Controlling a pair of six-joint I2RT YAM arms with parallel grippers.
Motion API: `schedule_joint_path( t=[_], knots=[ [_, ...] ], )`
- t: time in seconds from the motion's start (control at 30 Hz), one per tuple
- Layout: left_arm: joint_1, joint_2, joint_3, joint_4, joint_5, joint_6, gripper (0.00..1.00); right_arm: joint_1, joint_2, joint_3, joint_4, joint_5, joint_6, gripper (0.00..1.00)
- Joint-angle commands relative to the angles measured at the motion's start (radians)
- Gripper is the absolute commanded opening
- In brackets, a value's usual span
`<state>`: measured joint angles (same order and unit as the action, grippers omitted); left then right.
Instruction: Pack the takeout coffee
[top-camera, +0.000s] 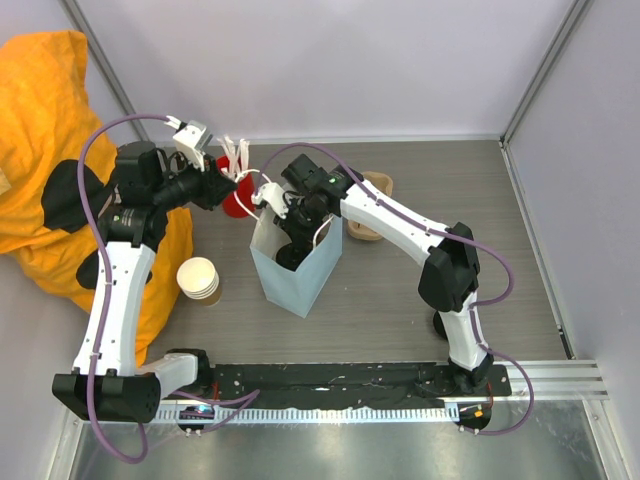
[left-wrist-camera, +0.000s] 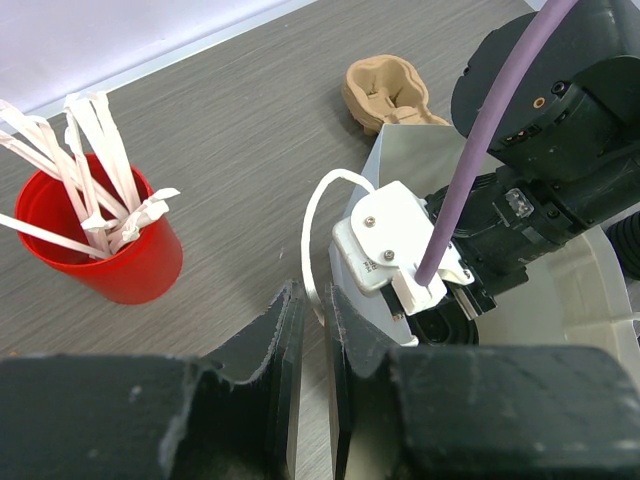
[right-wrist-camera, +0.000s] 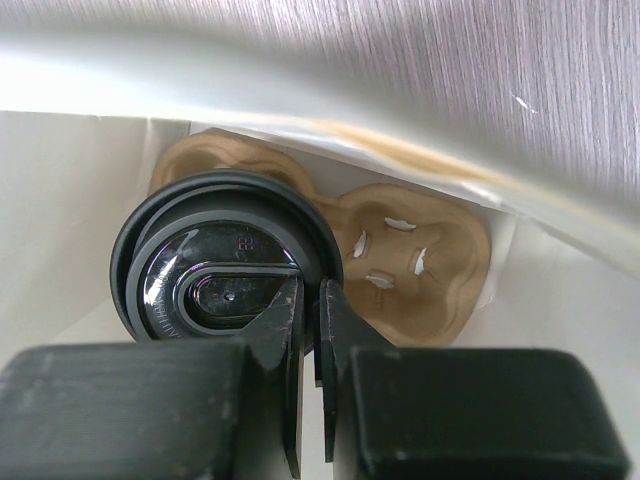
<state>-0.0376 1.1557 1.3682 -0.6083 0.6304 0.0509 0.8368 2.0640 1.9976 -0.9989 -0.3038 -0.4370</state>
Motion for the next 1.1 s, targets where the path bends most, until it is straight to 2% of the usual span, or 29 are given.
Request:
schedule_joint_path(
  t=[0.0, 1.07],
  knots=[
    [0.007, -0.025, 0.003, 0.044, 0.023, -0.017, 0.18, 0.013, -0.007, -0.031, -0.02, 0.049, 0.003, 0.01],
    [0.01, -0.021, 0.008, 0.044, 0.025, -0.022, 0.18, 0.035, -0.018, -0.062, -0.006, 0.086, 0.004, 0.01]
  ],
)
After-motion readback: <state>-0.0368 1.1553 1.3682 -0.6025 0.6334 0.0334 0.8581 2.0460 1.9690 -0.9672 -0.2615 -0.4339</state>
